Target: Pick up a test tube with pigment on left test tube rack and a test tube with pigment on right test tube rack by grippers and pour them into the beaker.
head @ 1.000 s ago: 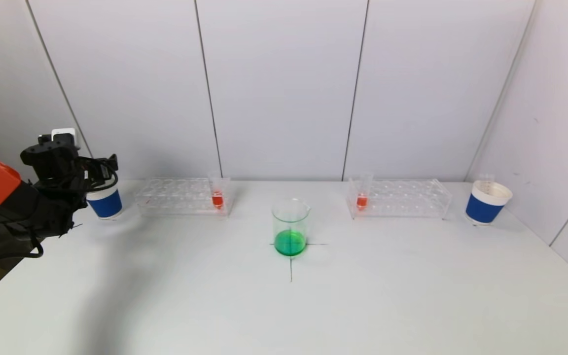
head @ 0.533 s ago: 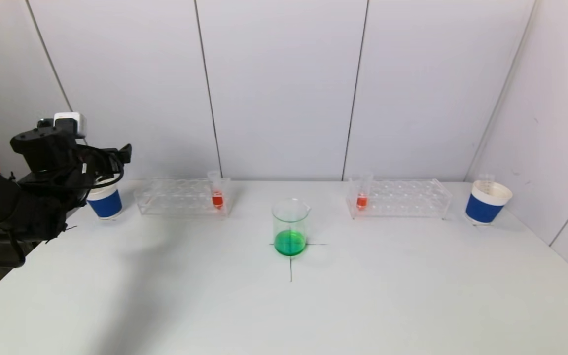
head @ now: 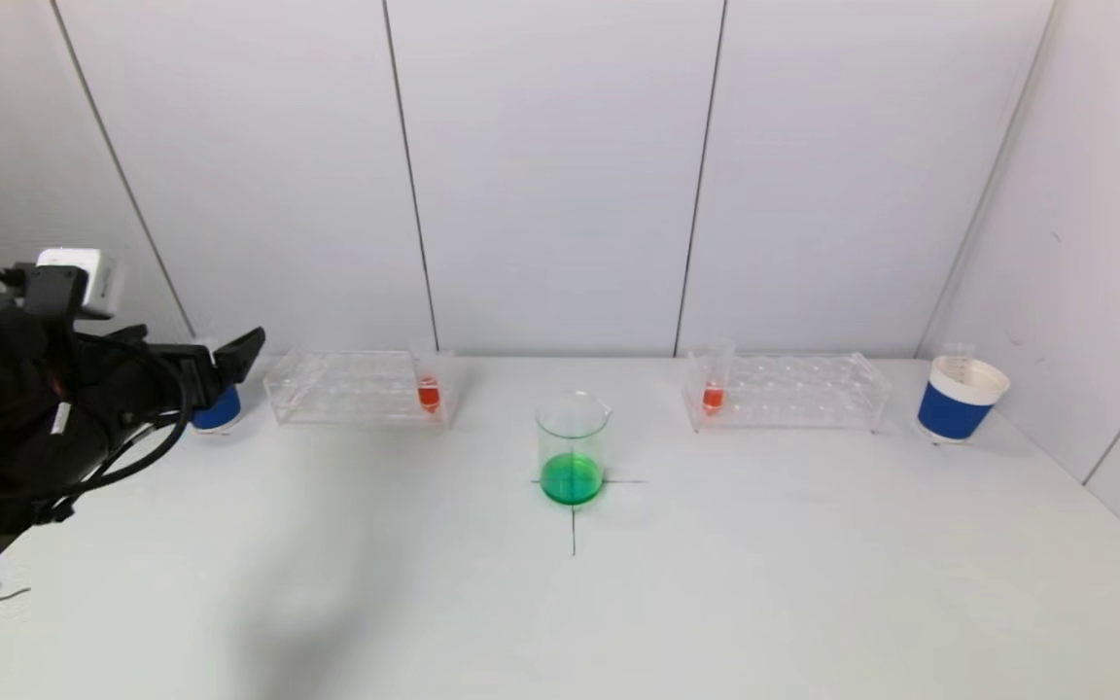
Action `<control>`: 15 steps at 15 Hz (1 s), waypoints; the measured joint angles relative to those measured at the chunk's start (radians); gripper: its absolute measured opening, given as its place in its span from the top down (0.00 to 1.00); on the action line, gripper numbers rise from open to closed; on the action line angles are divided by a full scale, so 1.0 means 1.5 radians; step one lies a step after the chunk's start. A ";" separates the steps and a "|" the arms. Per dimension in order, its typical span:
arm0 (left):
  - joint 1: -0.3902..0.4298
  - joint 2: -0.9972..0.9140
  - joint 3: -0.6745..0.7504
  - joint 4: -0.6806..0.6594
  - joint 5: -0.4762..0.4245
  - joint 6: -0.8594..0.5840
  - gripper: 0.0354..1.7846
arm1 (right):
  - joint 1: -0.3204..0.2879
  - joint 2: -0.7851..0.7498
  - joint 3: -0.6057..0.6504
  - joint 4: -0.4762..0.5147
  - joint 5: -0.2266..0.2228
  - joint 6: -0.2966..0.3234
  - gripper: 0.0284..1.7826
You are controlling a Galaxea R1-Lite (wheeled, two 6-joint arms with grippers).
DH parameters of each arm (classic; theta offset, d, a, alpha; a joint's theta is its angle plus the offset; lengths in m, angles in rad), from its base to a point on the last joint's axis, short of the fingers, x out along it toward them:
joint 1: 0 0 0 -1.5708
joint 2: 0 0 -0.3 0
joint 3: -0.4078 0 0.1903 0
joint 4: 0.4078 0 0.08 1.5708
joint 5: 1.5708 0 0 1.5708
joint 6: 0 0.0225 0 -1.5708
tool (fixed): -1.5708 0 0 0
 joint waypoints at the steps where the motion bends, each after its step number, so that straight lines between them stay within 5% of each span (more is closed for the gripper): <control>1: -0.001 -0.042 0.042 0.001 -0.002 0.000 0.01 | 0.000 0.000 0.000 0.000 0.000 0.000 0.01; 8: 0.000 -0.335 0.244 0.055 -0.007 0.002 0.01 | 0.000 0.000 0.000 0.000 0.000 0.000 0.01; 15: -0.002 -0.737 0.257 0.401 -0.016 0.013 0.01 | 0.000 0.000 0.000 0.000 0.000 0.000 0.01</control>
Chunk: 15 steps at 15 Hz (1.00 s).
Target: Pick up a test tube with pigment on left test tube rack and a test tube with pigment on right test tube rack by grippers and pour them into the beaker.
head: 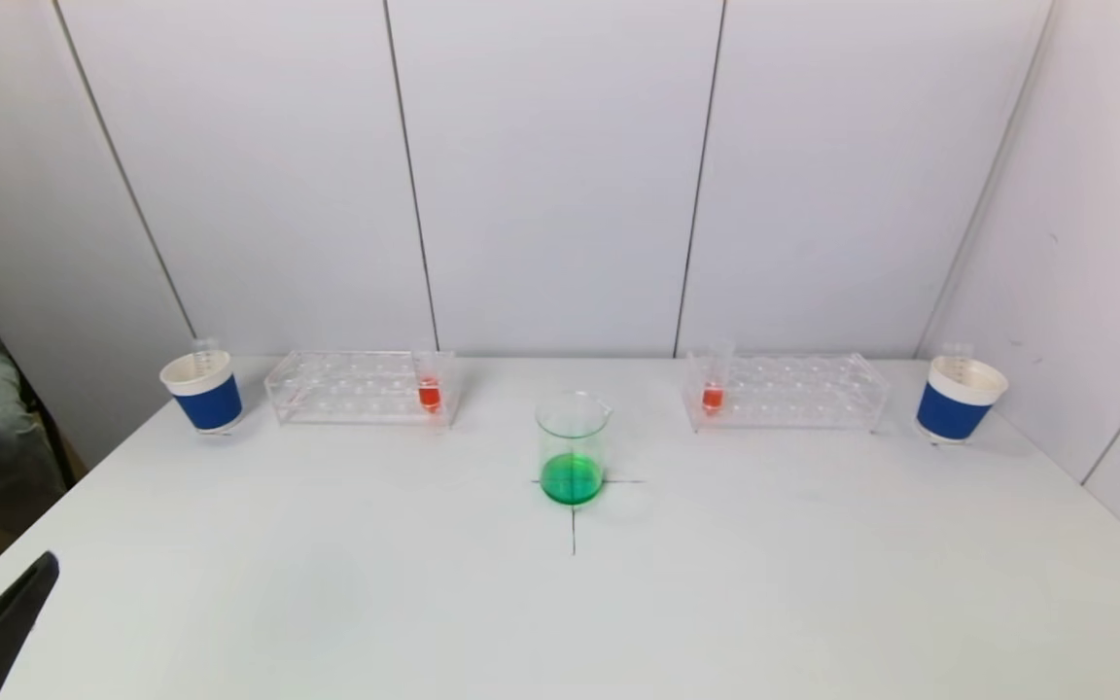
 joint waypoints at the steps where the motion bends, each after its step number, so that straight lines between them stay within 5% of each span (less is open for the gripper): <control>1: -0.002 -0.066 -0.001 0.070 -0.005 0.006 0.01 | 0.000 0.000 0.000 0.000 0.000 0.000 0.01; 6: -0.014 -0.280 0.023 0.334 -0.009 0.021 0.01 | 0.000 0.000 0.000 0.000 0.000 0.000 0.01; 15: -0.016 -0.325 0.064 0.337 -0.008 0.013 0.01 | 0.000 0.000 0.000 0.000 0.000 0.000 0.01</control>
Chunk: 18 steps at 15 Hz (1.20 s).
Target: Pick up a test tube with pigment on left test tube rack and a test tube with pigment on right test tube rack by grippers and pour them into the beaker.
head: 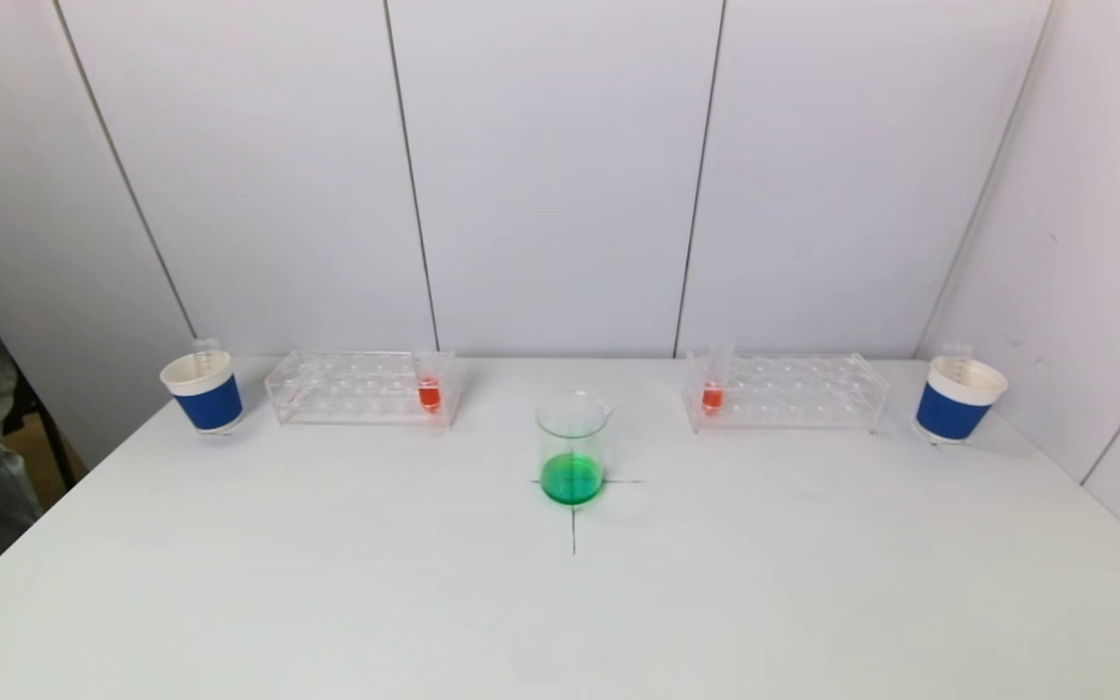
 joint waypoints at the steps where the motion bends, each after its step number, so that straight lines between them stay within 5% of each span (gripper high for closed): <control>1: 0.000 0.000 0.000 0.000 0.000 0.000 0.01 | 0.000 0.000 0.000 0.000 0.000 0.000 0.01; 18: 0.000 0.000 0.000 0.001 0.000 0.000 0.01 | 0.000 0.000 0.000 -0.001 -0.008 0.007 0.01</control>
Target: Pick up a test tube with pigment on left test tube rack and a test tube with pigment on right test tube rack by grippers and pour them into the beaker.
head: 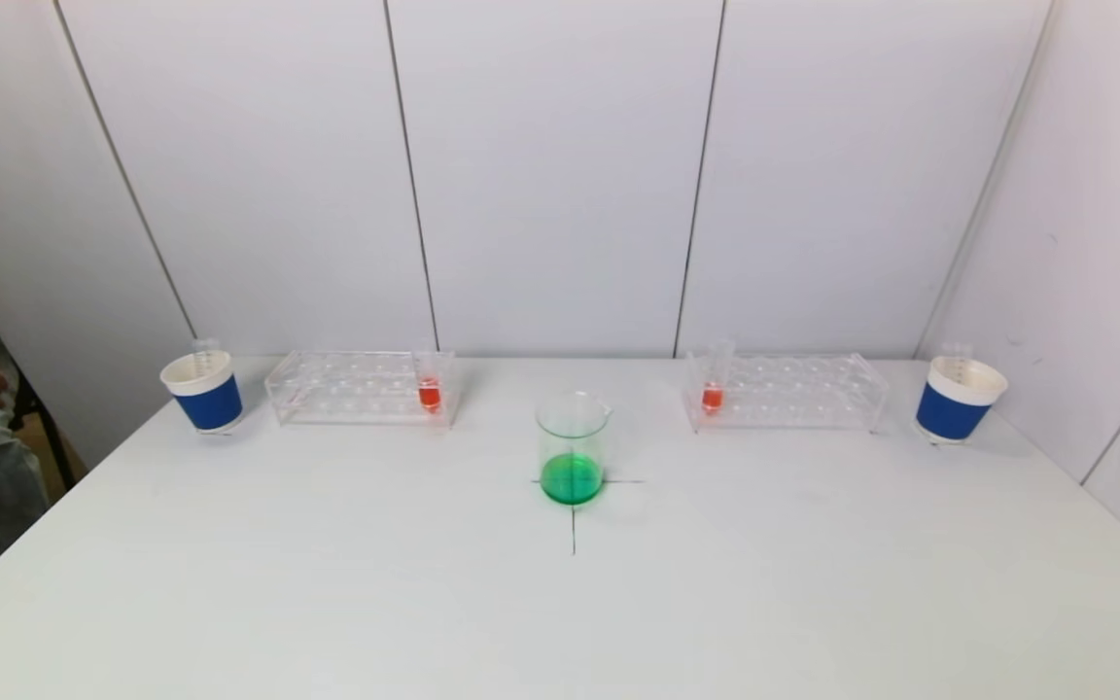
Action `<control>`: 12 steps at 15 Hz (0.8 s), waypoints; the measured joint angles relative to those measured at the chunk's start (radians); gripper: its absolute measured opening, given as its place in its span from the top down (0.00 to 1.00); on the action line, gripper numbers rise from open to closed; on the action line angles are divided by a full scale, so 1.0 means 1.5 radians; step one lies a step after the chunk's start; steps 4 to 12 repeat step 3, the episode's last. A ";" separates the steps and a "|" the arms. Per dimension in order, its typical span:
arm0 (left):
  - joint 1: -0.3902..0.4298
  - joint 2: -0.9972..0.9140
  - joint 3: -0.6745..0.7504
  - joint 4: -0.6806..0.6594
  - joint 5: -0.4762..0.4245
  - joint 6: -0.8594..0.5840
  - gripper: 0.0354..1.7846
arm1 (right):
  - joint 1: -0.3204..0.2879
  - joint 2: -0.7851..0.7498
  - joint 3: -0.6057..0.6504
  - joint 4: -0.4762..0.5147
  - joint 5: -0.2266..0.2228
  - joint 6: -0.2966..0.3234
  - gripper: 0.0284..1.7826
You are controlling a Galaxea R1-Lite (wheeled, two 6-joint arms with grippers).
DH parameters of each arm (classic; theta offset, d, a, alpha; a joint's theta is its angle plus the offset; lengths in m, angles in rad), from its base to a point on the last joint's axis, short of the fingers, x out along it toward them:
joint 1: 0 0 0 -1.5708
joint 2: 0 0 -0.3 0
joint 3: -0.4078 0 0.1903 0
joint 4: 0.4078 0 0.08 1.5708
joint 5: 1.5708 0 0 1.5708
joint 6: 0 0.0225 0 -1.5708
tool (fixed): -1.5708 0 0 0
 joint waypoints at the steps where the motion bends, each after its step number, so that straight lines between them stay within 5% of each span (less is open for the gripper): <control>1: 0.000 0.000 0.000 0.000 0.000 0.000 0.01 | 0.000 0.000 0.000 0.000 0.000 0.000 0.01; 12: 0.000 0.000 0.000 0.000 0.000 0.000 0.01 | 0.000 0.000 0.000 0.000 -0.001 0.002 0.01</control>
